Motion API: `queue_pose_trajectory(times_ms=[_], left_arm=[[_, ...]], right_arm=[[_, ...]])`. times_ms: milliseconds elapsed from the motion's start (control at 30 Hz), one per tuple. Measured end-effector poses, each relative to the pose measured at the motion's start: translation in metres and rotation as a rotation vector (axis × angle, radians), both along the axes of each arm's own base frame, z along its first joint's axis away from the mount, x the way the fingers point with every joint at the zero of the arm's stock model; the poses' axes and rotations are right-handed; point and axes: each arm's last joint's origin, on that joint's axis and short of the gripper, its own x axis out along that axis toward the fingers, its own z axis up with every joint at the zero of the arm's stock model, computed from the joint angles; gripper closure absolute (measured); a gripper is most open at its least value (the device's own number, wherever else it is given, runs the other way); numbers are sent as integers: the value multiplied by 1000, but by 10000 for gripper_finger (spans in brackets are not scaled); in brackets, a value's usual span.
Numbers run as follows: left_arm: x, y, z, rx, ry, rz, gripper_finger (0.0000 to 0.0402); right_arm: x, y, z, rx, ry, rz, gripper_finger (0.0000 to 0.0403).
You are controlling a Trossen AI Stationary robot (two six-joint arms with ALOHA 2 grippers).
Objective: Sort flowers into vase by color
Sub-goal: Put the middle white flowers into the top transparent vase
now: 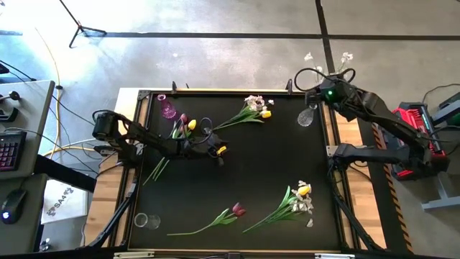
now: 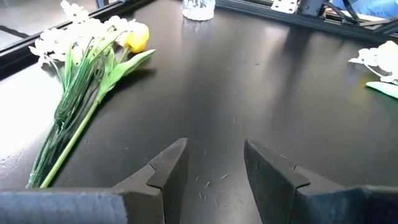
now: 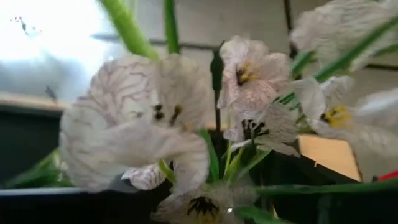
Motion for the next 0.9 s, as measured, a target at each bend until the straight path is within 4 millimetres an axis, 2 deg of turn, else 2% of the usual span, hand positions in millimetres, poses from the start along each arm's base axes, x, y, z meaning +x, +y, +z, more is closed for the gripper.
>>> queue_pose_trajectory(times_ms=[167, 367, 633, 800, 900], left_arm=[[0, 0, 1, -8, -11, 4, 259], [1, -2, 1, -32, -15, -26, 259], [1, -8, 0, -58, -18, -44, 259], [1, -9, 0, -58, -16, -46, 259], [1, -9, 0, -57, -17, -44, 259]], right_arm=[[5, -5, -18, 140, 55, 63, 190], [8, -16, -29, 281, 123, 160, 190], [-3, -28, -22, 185, 191, -57, 190], [-5, -27, -30, 329, 214, 24, 190], [-8, -25, -31, 354, 228, 26, 190]])
